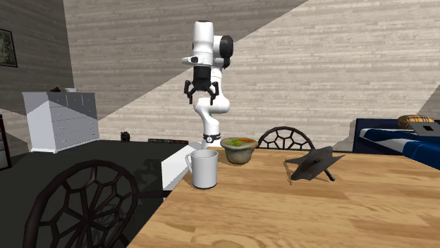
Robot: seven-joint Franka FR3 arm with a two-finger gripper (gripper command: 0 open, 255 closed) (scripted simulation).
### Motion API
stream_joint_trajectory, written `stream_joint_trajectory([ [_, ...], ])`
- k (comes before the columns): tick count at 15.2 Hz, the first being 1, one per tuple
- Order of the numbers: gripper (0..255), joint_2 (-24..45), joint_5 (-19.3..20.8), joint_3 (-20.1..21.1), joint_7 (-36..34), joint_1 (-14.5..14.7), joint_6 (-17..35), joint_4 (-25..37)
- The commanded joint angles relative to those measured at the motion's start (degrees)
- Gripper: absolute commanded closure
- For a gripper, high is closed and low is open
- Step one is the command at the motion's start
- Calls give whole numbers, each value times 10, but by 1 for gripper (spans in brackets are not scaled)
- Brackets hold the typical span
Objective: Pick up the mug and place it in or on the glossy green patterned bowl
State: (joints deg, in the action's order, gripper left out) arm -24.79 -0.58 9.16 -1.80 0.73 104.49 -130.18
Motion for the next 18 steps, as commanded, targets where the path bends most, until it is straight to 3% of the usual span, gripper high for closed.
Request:
stream_joint_trajectory([
  [1,0,42,3,10,-12,0,24,19],
  [10,0,239,41,48,-78,10,88,146],
  [18,0,423,95,58,-131,39,95,315],
])
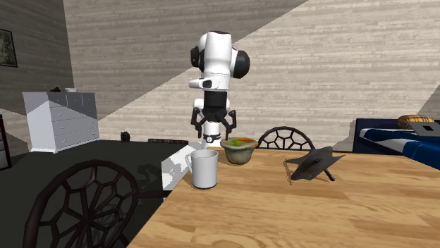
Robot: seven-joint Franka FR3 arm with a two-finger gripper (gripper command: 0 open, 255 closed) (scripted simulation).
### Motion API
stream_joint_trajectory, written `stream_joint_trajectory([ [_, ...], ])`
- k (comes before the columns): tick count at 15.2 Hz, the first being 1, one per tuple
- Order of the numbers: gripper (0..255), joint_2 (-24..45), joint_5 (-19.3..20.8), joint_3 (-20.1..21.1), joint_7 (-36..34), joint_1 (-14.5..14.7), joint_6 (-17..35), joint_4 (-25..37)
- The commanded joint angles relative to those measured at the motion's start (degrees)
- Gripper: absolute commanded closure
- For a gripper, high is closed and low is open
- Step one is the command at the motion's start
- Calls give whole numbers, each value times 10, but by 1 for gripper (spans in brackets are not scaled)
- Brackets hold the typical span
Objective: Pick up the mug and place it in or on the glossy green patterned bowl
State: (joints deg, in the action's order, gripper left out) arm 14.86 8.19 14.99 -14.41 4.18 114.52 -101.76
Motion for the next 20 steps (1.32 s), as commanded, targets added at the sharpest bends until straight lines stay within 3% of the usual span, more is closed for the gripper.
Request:
stream_joint_trajectory([
  [1,0,50,14,-1,-10,10,-8,56],
  [4,0,115,29,-4,-21,26,-19,129],
  [12,0,133,36,-8,-26,25,30,98],
  [19,0,133,36,-8,-26,25,30,98],
  [20,255,133,36,-8,-26,25,30,98],
])
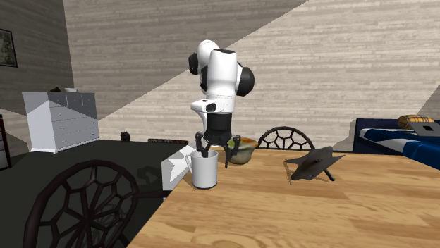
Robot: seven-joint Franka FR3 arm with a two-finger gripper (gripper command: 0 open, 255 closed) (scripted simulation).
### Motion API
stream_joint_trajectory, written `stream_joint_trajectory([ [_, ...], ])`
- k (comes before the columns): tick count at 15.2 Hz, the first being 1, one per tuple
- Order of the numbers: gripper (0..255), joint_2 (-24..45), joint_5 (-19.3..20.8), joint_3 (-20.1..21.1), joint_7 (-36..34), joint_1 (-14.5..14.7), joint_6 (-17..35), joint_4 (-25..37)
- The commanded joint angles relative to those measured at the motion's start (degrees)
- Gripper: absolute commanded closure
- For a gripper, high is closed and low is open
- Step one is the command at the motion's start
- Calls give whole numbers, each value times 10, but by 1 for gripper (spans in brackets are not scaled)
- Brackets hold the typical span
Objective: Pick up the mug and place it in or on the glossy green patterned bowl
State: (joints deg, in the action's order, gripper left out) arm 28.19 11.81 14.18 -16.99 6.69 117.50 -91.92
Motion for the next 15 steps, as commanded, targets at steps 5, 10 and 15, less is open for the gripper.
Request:
stream_joint_trajectory([
  [5,255,0,0,0,0,0,0,0],
  [10,255,-3,-1,1,1,0,-6,3],
  [15,255,-17,-6,3,6,-1,-38,22],
])
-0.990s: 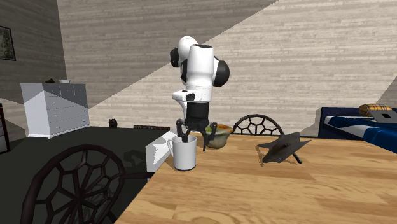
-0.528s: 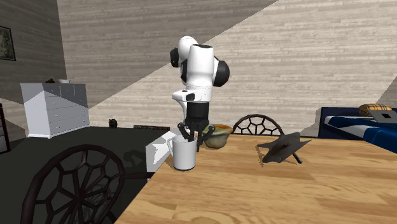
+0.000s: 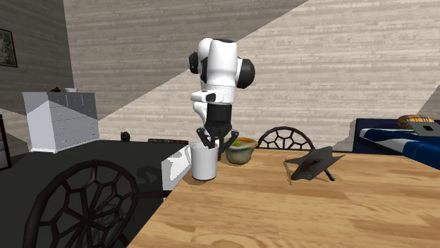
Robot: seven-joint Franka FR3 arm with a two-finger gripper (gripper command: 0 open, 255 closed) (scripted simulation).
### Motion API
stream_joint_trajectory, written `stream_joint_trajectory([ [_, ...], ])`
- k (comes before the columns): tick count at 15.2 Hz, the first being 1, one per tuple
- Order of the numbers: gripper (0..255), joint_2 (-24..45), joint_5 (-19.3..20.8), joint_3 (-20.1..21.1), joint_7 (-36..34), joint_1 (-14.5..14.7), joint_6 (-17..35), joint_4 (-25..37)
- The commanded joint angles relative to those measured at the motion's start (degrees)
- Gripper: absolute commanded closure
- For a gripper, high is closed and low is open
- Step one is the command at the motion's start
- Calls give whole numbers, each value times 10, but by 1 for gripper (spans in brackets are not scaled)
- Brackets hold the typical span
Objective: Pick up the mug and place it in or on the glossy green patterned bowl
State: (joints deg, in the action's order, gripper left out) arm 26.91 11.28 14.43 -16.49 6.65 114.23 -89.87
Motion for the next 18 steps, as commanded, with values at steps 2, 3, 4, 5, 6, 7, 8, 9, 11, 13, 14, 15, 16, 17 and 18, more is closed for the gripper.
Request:
stream_joint_trajectory([
  [2,255,-9,-3,1,3,0,-18,10],
  [3,255,-11,-4,2,4,0,-25,14],
  [4,255,-13,-5,2,5,0,-31,19],
  [5,255,-15,-6,3,5,0,-38,24],
  [6,255,-17,-6,3,6,0,-45,29],
  [7,255,-19,-7,3,7,0,-52,34],
  [8,255,-20,-8,4,8,0,-58,39],
  [9,255,-22,-9,4,9,0,-65,45],
  [11,255,-24,-10,4,10,1,-79,56],
  [13,255,-26,-11,5,12,1,-94,69],
  [14,255,-27,-11,5,13,1,-101,75],
  [15,255,-28,-12,5,14,2,-108,82],
  [16,255,-29,-12,6,14,2,-115,88],
  [17,255,-29,-12,6,15,2,-123,96],
  [18,255,-29,-13,6,16,3,-130,103],
])
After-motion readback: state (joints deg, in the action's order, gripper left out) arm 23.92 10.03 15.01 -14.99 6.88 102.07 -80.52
